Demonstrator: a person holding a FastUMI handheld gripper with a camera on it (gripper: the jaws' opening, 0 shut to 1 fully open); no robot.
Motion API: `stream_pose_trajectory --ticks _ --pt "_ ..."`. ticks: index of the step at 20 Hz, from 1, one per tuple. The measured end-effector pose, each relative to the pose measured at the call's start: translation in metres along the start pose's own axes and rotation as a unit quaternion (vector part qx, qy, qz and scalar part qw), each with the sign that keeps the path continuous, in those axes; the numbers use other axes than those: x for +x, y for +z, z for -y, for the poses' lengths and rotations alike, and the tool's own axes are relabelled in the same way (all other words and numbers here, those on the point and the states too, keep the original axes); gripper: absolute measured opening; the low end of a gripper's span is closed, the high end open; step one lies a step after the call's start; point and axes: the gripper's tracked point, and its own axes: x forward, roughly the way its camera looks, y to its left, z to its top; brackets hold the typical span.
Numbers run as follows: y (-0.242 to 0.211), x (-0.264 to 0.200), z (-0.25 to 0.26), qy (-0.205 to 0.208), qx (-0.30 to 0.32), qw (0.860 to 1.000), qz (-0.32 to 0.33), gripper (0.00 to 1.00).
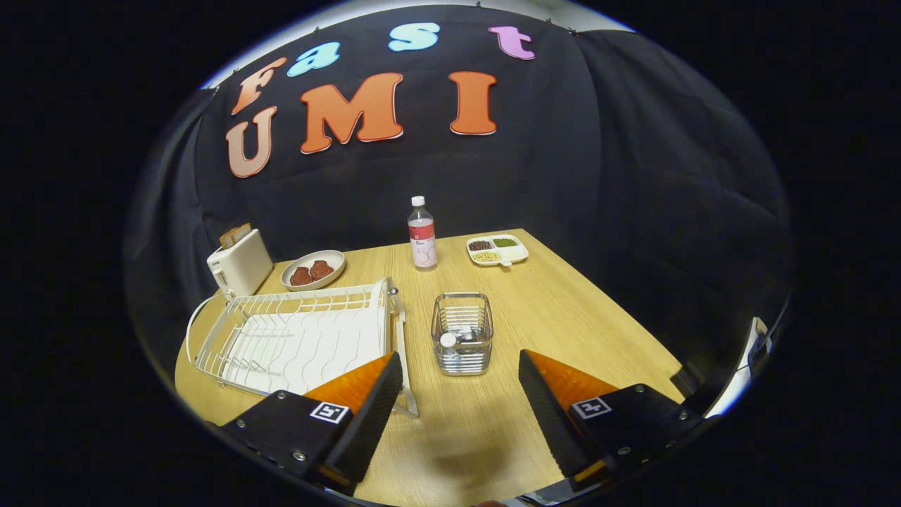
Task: Take the plate from the dish rack, then take the spoon from the basket and place it into the plate.
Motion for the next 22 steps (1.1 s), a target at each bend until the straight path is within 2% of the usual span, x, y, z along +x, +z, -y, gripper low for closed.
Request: stream_pose_trajectory --ticks 6,8,9,12,13,16,17,22 --pt "0.000 0.043 -0.003 0.015 -0.058 0.998 0.003 0.99" --pt "-0.004 0.054 -0.003 0.020 -0.070 0.997 0.001 0.92" --pt "-0.007 0.060 -0.004 0.021 -0.073 0.997 -0.002 0.83" --pt "-0.014 0.072 -0.004 0.028 -0.074 0.997 -0.011 0.67" --pt "-0.014 0.074 -0.001 0.023 -0.076 0.997 -0.011 0.54" --pt "-0.009 0.077 0.001 0.022 -0.067 0.997 -0.009 0.28" --pt "-0.008 0.078 0.001 0.024 -0.062 0.998 -0.009 0.14" --pt "0.012 0.063 0.006 0.020 -0.053 0.998 0.008 0.08"
